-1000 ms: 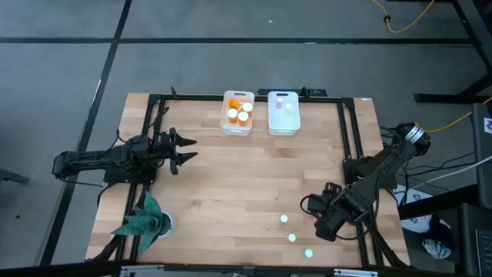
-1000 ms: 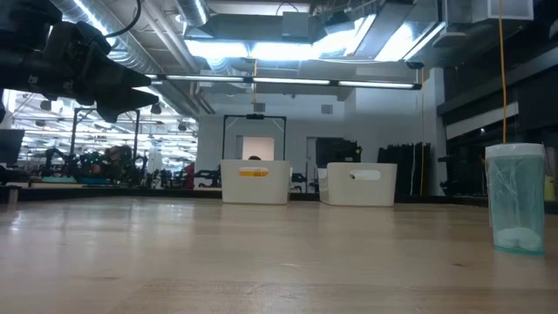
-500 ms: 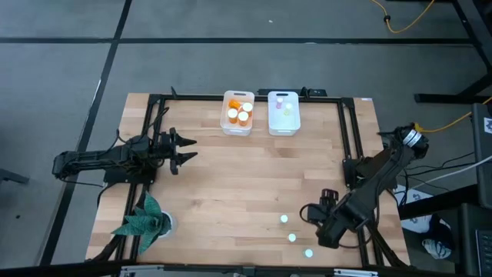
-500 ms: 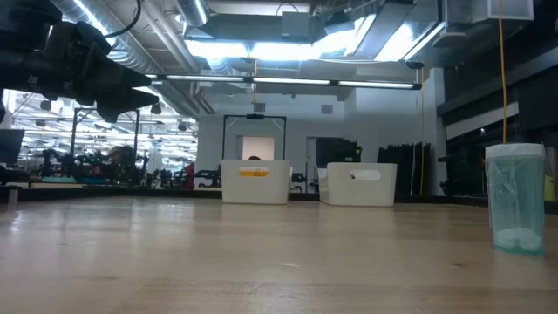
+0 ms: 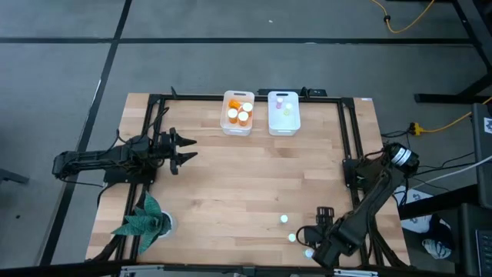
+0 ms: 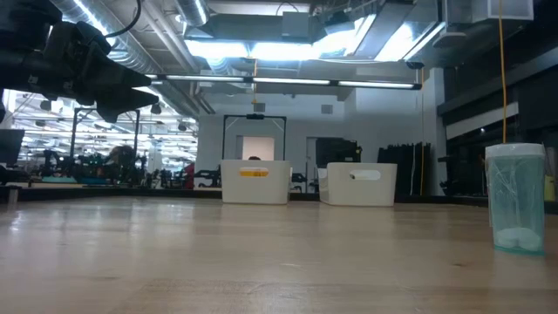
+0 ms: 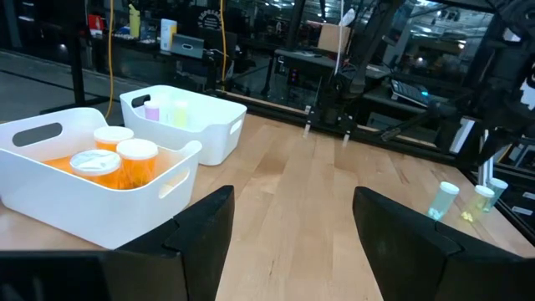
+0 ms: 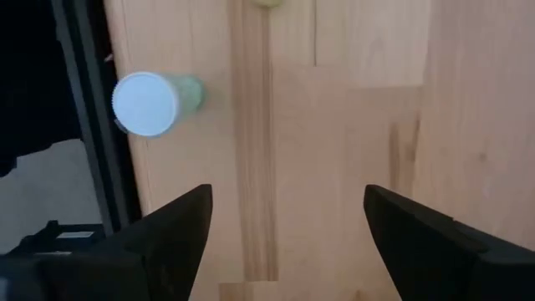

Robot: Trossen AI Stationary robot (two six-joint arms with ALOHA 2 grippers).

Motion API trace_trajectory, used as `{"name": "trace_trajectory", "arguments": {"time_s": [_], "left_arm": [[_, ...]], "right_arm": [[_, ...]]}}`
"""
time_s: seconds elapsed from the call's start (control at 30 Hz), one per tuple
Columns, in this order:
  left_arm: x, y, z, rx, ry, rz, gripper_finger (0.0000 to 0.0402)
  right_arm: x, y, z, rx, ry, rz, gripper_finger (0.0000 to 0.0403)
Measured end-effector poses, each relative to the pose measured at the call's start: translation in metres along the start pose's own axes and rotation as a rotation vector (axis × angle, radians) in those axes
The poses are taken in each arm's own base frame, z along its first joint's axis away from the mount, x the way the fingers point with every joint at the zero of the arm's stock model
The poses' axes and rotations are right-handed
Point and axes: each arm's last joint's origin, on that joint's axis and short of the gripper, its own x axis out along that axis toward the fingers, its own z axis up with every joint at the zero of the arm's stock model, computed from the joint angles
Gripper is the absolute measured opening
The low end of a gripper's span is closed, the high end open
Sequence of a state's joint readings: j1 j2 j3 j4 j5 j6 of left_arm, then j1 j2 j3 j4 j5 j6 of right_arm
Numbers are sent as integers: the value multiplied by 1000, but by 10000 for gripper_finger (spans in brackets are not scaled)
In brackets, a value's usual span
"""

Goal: Pick and place medicine bottles into bin by pill shape (circle, oval)
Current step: Put the blue tablet bottle into the right white bin

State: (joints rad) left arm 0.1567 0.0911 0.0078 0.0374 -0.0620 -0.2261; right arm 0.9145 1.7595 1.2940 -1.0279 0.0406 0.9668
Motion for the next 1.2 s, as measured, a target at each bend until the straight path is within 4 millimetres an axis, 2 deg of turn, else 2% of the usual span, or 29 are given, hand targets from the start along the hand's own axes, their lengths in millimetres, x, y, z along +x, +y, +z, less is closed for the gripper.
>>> {"name": "trace_trajectory", "arguments": {"time_s": [0.27, 0.5, 0.77, 0.97, 1.2], "left_arm": [[0, 0, 0, 0, -1, 0, 237], [0, 0, 0, 0, 0, 0, 237], [0, 0, 0, 0, 0, 0, 237], [0, 0, 0, 0, 0, 0, 237], [0, 0, 0, 0, -1, 0, 237]], "right_arm": [[14, 10, 5, -88, 19, 45, 312], [13, 17, 8, -158, -3, 139, 312], [13, 19, 5, -230, -22, 121, 312], [13, 20, 3, -179, -63, 86, 312], [13, 21, 4, -197, -78, 96, 312]]}}
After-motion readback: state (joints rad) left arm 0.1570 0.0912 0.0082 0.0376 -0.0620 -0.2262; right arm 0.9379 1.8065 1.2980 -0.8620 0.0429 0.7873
